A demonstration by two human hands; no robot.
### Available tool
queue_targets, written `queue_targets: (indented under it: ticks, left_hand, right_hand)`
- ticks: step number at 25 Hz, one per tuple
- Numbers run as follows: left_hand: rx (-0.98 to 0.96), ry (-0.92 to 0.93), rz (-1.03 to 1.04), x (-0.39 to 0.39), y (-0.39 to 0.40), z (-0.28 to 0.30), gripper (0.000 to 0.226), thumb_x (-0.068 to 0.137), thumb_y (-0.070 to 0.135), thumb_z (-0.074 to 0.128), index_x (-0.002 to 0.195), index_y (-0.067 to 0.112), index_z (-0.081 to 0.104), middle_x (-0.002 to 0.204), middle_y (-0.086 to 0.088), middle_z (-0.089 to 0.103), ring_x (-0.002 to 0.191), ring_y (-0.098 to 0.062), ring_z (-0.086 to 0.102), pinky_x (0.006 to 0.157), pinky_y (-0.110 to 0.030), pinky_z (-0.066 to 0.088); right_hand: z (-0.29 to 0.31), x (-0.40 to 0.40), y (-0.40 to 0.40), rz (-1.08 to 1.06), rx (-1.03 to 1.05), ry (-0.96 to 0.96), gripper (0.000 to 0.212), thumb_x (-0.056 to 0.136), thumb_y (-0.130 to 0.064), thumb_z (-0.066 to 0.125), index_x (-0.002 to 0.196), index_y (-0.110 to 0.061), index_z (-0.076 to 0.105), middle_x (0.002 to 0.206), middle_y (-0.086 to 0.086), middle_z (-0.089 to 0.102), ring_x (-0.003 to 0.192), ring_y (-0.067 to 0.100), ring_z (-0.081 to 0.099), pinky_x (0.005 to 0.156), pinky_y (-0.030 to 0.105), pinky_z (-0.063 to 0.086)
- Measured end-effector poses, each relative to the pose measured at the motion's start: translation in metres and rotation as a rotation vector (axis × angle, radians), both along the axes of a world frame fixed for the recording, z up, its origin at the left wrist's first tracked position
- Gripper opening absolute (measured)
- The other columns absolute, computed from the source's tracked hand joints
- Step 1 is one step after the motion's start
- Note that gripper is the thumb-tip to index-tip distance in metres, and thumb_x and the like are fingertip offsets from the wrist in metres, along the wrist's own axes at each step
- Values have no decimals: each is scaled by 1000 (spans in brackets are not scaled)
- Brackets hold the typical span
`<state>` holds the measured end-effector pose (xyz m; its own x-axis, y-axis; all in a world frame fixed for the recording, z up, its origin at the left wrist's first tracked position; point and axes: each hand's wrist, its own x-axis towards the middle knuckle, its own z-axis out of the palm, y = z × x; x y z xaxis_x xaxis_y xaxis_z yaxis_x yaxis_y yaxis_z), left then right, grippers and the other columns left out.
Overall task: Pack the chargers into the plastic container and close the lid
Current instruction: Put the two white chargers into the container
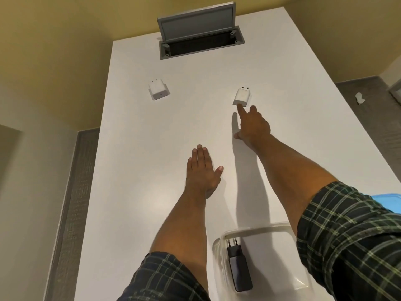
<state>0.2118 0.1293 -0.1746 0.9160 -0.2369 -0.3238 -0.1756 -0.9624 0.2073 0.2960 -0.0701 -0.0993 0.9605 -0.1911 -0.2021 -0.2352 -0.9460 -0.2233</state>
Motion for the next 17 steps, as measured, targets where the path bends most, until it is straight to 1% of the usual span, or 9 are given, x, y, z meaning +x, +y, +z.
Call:
queue_targets:
  ticks: [4, 7, 9, 11, 12, 13, 14, 16, 17]
  left_hand:
    - [-39, 7, -9, 15, -2, 0, 84, 103, 58, 23, 160, 7, -12, 167, -11, -20, 156, -29, -16, 125, -44, -4]
    - [-32, 6, -13, 21, -2, 0, 86, 102, 59, 27, 160, 7, -10, 168, -11, -19, 156, -30, -15, 125, -44, -2]
    - [-34, 50, -21, 25, 1, 2, 88, 101, 60, 30, 160, 9, -12, 167, -9, -21, 156, -29, -17, 125, -44, -3]
    - [-34, 106, -29, 29, 3, 4, 90, 100, 61, 30, 159, 10, -16, 166, -8, -25, 155, -28, -21, 124, -44, -6]
    - [-40, 128, -33, 29, 3, 5, 90, 100, 61, 29, 159, 11, -18, 166, -7, -27, 154, -27, -24, 124, -44, -8]
    - [-45, 142, -41, 29, 3, 5, 90, 100, 61, 29, 158, 11, -19, 165, -6, -29, 153, -27, -26, 124, -44, -9]
    - [-46, 151, -48, 29, 3, 6, 90, 101, 61, 28, 158, 12, -20, 164, -6, -30, 153, -27, -27, 123, -44, -11]
    - [-46, 161, -52, 30, 4, 7, 90, 101, 61, 28, 158, 13, -21, 164, -6, -31, 152, -27, -28, 123, -43, -11]
    - [-46, 164, -53, 30, 4, 7, 90, 101, 61, 28, 158, 13, -21, 164, -5, -32, 152, -27, -28, 123, -44, -11]
  right_hand:
    - [3, 19, -4, -6, 12, 22, 117, 66, -36, 91, 156, -26, 17, 143, 23, 35, 129, 39, 43, 92, 49, 50]
    - [7, 43, -8, -16, 44, 29, 119, 64, -24, 94, 155, -29, 17, 146, 26, 29, 124, 42, 47, 90, 47, 50]
    - [8, 60, -7, -37, 95, 45, 116, 67, -18, 92, 155, -31, 17, 149, 28, 24, 122, 44, 50, 94, 46, 50]
    - [5, 75, -7, -47, 123, 74, 116, 68, -20, 90, 156, -31, 15, 149, 29, 24, 123, 45, 49, 100, 46, 49]
    - [4, 81, -7, -29, 102, 94, 116, 68, -23, 91, 156, -30, 16, 148, 27, 28, 126, 44, 46, 101, 46, 49]
    - [5, 87, -8, 5, 52, 118, 112, 67, -28, 91, 154, -26, 22, 145, 23, 37, 130, 42, 42, 99, 45, 49]
    - [5, 94, -8, 54, -21, 136, 103, 65, -35, 91, 149, -20, 33, 138, 17, 48, 130, 39, 40, 96, 42, 50]
    - [10, 102, -7, 94, -97, 184, 81, 61, -47, 91, 125, -13, 55, 120, 7, 62, 123, 34, 47, 84, 33, 46]
    - [10, 104, -8, 88, -97, 192, 75, 59, -49, 92, 116, -13, 60, 116, 5, 64, 120, 32, 48, 82, 32, 44]
